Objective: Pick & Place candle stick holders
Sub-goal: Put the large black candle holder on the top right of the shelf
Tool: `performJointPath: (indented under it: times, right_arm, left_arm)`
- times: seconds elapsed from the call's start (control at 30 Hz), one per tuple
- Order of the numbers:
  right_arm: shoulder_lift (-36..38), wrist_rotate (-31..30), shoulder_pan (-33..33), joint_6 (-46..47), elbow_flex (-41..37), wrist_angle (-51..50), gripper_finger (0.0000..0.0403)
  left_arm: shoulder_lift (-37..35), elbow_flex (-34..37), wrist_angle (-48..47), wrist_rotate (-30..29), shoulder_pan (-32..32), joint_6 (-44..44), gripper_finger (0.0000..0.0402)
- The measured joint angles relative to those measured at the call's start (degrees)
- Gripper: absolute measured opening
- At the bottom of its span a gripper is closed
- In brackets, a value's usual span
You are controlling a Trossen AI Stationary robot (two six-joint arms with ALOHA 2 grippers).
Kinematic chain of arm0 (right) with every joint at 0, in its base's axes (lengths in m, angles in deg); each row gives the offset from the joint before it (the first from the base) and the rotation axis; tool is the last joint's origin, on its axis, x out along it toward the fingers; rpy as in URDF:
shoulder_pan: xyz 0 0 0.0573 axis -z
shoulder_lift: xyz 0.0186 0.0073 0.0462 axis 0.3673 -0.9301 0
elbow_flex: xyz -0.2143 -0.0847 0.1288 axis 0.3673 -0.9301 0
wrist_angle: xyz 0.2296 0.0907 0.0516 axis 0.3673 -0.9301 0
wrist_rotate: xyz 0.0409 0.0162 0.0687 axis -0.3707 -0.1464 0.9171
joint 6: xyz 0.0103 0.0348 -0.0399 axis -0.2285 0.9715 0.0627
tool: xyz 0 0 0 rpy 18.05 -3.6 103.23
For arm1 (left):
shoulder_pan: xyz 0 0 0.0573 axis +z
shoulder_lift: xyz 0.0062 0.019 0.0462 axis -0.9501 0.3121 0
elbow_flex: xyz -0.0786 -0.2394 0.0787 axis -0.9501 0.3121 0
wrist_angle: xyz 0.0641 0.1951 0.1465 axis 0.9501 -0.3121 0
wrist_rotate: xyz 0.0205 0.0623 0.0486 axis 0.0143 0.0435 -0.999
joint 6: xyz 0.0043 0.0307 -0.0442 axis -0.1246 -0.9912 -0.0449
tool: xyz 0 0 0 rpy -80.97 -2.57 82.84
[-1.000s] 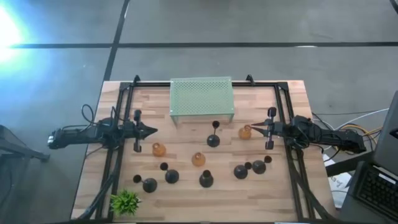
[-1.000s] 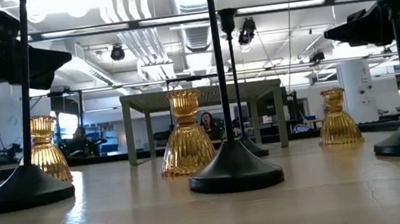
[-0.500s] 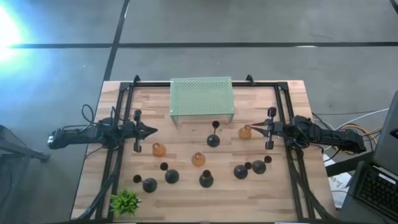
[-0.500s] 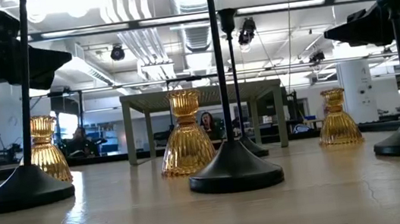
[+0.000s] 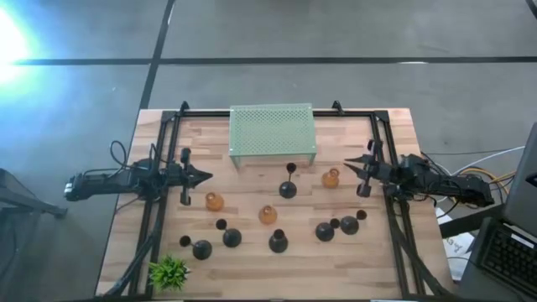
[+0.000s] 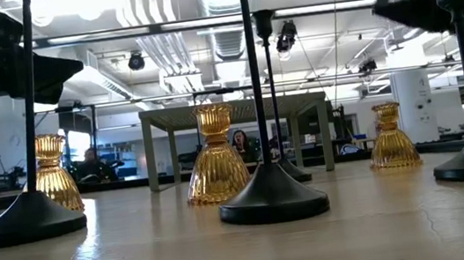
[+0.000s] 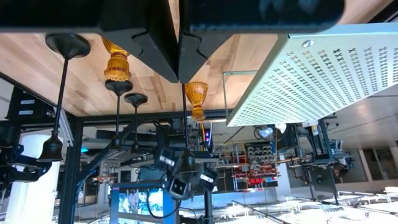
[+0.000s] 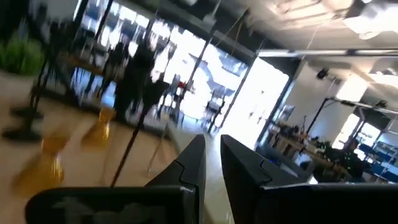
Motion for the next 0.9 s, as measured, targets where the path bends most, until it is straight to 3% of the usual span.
performJointPath:
  times: [0.4, 0.67, 0.9]
  right_arm:
    - [0.1, -0.5, 0.0, 21.7, 0.0, 27.7, 0.0043]
    - [-1.2, -0.8, 0.0, 25.3, 0.7, 20.1, 0.0043]
    - [-10.2, -5.1, 0.0, 28.7, 3.5, 18.6, 0.0043]
  left_arm:
    - [0.0, 0.0, 0.0, 0.0, 0.0, 0.0, 0.0014]
    - [0.0, 0.0, 0.0, 0.0, 0.0, 0.0, 0.0014]
    - [0.0, 0.0, 0.0, 0.0, 0.0, 0.0, 0.0014]
